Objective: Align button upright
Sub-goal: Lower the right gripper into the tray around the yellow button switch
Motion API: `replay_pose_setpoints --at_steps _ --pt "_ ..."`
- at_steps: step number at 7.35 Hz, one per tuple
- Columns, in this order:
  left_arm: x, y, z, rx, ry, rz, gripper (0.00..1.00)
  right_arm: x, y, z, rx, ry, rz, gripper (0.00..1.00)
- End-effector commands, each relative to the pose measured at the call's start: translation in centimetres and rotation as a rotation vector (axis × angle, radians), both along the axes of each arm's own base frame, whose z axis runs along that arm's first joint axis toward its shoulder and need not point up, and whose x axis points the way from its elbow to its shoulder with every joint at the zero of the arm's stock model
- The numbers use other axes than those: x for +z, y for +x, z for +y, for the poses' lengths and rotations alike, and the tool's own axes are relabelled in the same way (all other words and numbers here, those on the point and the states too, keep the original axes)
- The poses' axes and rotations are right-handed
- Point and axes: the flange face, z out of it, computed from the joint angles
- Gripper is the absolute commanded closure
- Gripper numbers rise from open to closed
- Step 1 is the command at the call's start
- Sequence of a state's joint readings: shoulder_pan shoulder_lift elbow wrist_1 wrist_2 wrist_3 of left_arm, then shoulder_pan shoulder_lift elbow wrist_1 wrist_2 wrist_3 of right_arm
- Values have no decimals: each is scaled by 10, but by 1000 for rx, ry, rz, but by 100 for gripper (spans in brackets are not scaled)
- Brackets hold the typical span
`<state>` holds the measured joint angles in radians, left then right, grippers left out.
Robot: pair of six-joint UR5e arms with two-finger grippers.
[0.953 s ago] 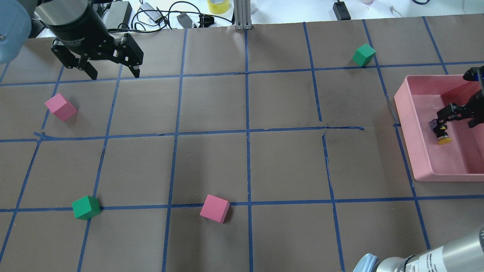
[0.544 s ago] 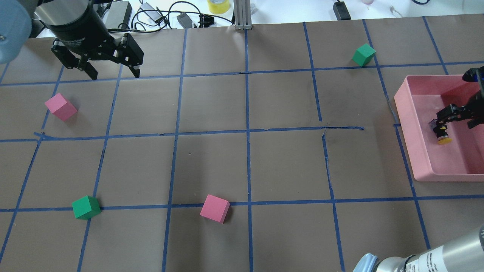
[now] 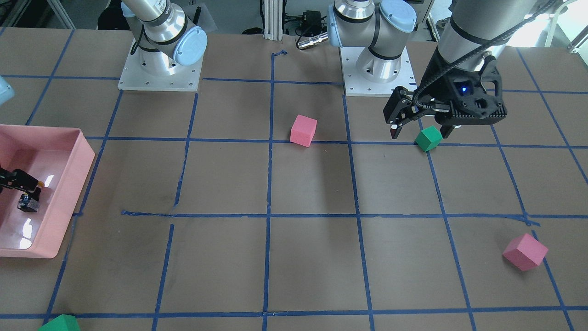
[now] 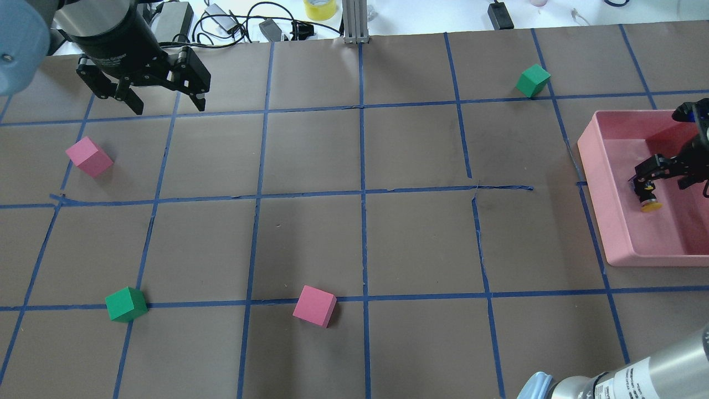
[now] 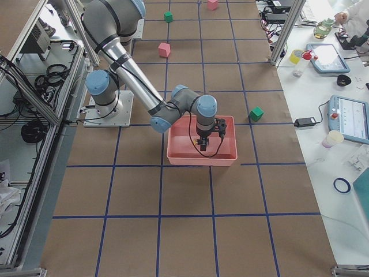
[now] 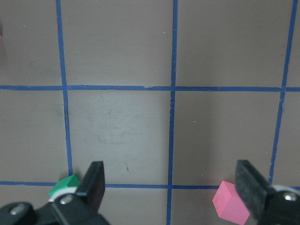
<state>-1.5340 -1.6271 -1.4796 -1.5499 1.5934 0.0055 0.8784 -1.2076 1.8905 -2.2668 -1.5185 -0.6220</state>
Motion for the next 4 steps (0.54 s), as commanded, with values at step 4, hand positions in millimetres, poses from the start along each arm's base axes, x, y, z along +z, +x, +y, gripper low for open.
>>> replay_pose_setpoints --at_steps 4 --pt "-1 0 -1 -1 -8 -2 0 -9 5 -1 29 -26 -48 1"
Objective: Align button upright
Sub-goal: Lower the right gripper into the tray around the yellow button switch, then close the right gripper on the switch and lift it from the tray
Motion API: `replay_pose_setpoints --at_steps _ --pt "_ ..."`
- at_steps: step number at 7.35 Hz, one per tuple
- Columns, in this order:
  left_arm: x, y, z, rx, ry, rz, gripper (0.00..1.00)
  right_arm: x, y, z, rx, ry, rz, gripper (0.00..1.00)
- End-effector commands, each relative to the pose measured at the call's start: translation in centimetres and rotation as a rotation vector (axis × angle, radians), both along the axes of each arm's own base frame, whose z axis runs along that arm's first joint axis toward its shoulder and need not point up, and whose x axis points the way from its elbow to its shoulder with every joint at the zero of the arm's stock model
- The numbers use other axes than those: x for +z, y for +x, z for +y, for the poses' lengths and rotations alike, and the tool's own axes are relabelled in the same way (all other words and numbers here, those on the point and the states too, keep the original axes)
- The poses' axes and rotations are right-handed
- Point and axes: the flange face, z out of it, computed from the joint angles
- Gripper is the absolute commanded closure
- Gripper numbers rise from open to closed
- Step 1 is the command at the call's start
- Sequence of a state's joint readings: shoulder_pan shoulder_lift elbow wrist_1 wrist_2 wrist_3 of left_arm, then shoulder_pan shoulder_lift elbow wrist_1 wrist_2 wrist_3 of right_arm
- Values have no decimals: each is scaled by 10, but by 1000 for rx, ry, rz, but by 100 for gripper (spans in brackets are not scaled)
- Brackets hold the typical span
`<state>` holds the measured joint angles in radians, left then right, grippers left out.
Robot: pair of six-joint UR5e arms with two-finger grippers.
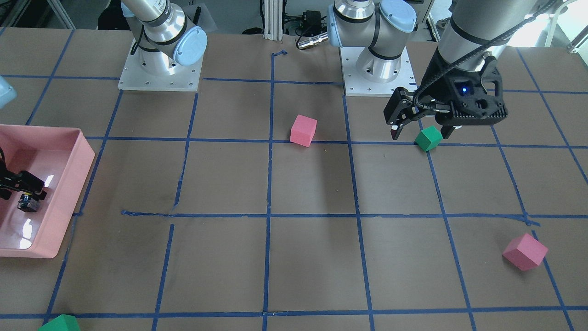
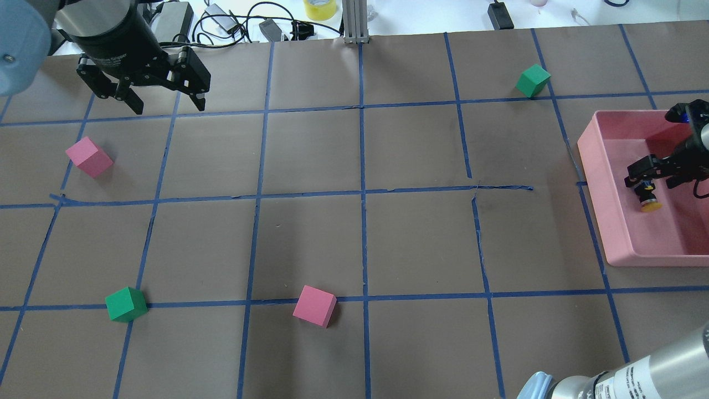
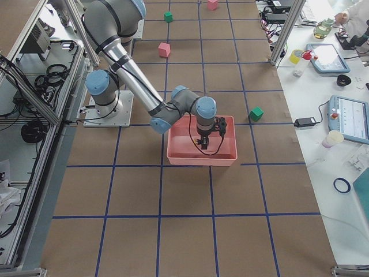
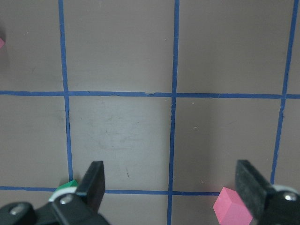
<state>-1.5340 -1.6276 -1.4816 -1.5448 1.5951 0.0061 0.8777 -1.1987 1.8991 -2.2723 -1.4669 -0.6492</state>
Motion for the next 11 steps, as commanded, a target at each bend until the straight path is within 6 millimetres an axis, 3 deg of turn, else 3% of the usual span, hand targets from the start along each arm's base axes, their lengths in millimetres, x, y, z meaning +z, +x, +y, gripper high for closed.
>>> replay_pose_setpoints --at_steps 1,5,6,8,11 --pt "0 0 -1 0 -7 -1 0 -6 2 1 25 6 -10 1" --pt "-2 0 -2 -2 -4 0 0 -23 5 6 36 30 -29 1" --pt "-5 -1 -2 -2 2 0 0 -24 5 6 36 34 -32 5" --pt "-5 -1 -2 -2 2 0 0 -23 4 7 38 42 -22 44" --pt "-6 -1 -2 -2 3 0 0 -15 3 5 32 30 -16 71"
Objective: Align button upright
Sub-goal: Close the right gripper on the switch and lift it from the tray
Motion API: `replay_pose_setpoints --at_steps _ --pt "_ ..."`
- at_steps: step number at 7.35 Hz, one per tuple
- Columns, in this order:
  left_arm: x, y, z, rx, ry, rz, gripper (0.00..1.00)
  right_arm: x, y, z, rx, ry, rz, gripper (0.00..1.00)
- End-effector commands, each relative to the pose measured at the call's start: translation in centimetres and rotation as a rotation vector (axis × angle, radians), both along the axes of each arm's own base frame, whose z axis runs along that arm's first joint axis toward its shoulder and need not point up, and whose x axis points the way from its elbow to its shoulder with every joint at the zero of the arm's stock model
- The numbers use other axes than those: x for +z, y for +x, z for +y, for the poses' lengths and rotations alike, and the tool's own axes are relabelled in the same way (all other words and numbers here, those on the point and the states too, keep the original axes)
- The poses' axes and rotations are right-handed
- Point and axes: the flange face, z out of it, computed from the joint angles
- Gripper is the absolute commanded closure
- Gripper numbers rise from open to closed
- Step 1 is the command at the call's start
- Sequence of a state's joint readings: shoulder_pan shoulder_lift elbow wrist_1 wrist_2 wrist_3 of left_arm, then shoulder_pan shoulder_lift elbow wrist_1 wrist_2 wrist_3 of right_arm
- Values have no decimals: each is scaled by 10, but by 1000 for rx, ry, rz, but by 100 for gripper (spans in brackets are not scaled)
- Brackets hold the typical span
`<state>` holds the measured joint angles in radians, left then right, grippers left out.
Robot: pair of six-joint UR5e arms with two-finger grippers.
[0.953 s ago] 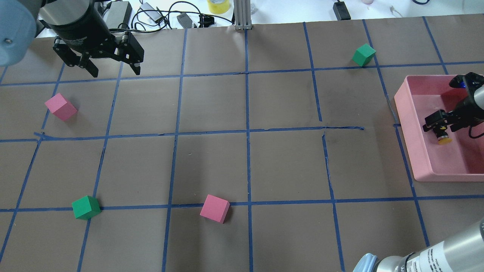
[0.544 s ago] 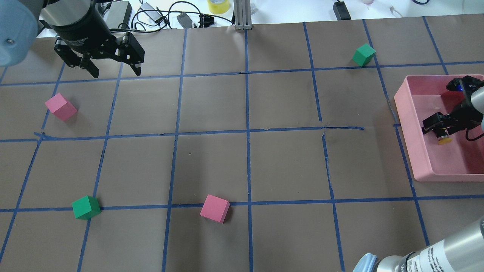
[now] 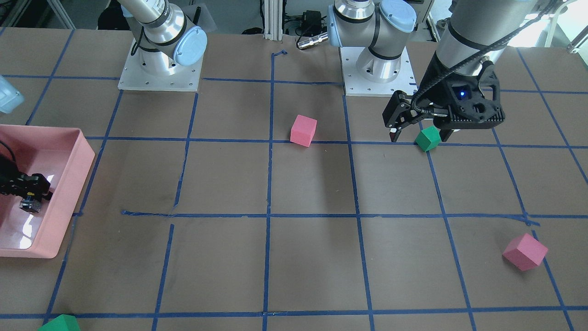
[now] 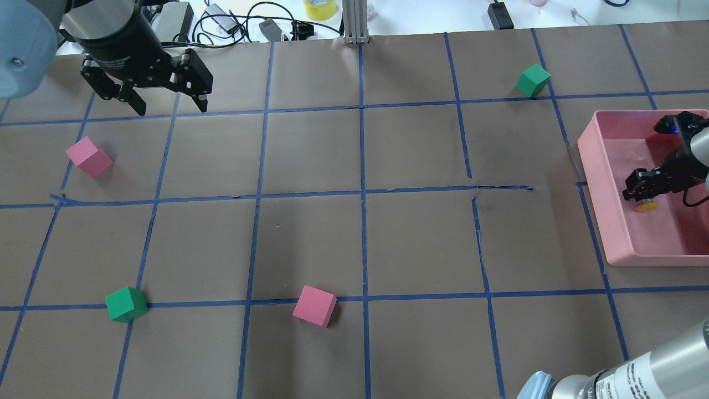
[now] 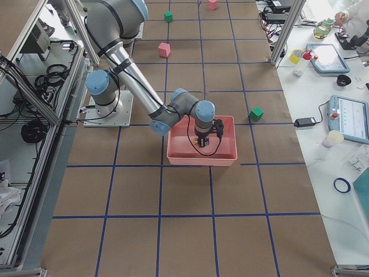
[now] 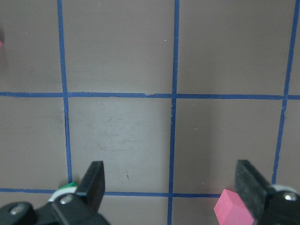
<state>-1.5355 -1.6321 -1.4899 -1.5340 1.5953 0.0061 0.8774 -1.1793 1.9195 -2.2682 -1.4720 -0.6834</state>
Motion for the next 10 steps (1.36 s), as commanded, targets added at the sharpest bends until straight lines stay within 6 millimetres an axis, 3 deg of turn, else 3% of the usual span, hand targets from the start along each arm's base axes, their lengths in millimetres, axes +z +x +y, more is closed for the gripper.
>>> replay_pose_setpoints --at_steps 1,2,3,4,5,7,8,10 --pt "-1 0 0 0 1 0 0 4 0 0 -5 11 -4 78" --pt "-1 0 0 0 1 0 0 25 3 -4 1 -2 13 78" --pt "-1 0 0 0 1 0 0 66 10 -7 6 -8 19 81" --pt "-1 0 0 0 3 0 0 95 16 -14 20 20 0 87" --pt "-1 0 0 -2 3 0 0 130 23 -34 38 30 47 89" --pt "-1 0 0 -2 3 0 0 201 67 -68 47 70 100 93" --pt "-1 0 0 -2 3 0 0 211 95 -75 7 97 73 93" --pt "-1 0 0 -5 3 0 0 240 229 -101 43 12 126 93"
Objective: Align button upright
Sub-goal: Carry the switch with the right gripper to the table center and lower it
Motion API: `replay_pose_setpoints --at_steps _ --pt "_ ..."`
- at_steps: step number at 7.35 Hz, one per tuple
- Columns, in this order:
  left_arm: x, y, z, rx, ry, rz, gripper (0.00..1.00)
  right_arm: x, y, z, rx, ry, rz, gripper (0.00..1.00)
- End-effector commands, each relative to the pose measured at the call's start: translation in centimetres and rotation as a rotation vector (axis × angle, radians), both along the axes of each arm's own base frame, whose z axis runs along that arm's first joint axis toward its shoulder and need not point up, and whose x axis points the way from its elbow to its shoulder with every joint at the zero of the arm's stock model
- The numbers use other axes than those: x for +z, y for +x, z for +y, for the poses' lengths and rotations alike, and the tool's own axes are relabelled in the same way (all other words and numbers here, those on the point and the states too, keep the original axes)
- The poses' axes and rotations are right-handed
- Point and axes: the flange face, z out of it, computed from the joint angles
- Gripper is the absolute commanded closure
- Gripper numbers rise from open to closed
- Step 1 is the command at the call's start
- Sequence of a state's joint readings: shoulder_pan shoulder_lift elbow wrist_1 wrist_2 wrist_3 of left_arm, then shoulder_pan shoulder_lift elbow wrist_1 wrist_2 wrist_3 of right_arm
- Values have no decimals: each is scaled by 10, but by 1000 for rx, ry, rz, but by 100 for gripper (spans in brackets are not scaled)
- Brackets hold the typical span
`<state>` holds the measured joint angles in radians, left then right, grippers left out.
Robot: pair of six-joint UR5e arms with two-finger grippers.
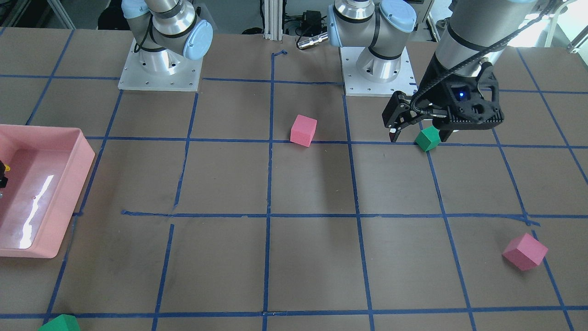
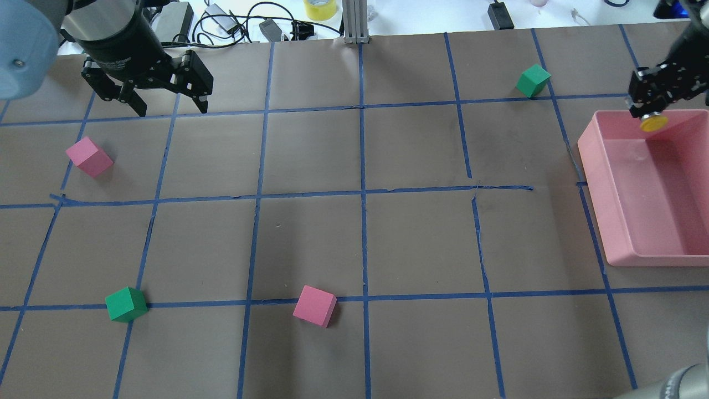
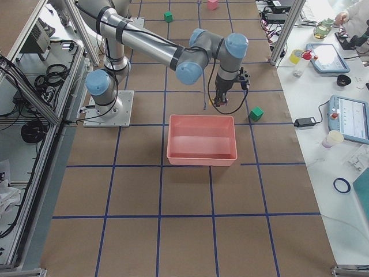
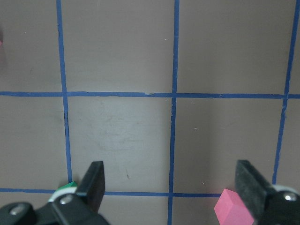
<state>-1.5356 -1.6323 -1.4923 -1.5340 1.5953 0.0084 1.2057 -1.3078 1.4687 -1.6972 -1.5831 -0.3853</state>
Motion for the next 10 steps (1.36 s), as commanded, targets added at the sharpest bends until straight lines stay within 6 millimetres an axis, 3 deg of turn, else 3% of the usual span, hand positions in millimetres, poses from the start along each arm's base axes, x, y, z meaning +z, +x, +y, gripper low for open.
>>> replay_pose_setpoints --at_steps 1,2,3,4,5,6,8,10 --pt "0 0 0 -8 0 0 0 11 132 -12 -70 -38 2 95" --pt "0 0 0 -8 0 1 0 -7 187 -7 -57 -10 -31 95" --pt "-1 0 0 -8 2 0 0 -25 228 -2 -44 -39 -111 95" --pt "-1 0 0 -8 2 1 0 -65 272 -6 -23 -88 -154 94" --pt "1 0 0 -8 -1 -1 0 -93 315 -6 -20 -99 -159 94" --pt "1 0 0 -10 -1 -1 0 -106 350 1 -47 -97 -165 94" --pt "1 0 0 -10 -3 -1 0 -145 393 1 -48 -117 -168 94" --pt "4 0 1 -10 -7 -1 0 -189 449 23 3 -91 -149 94"
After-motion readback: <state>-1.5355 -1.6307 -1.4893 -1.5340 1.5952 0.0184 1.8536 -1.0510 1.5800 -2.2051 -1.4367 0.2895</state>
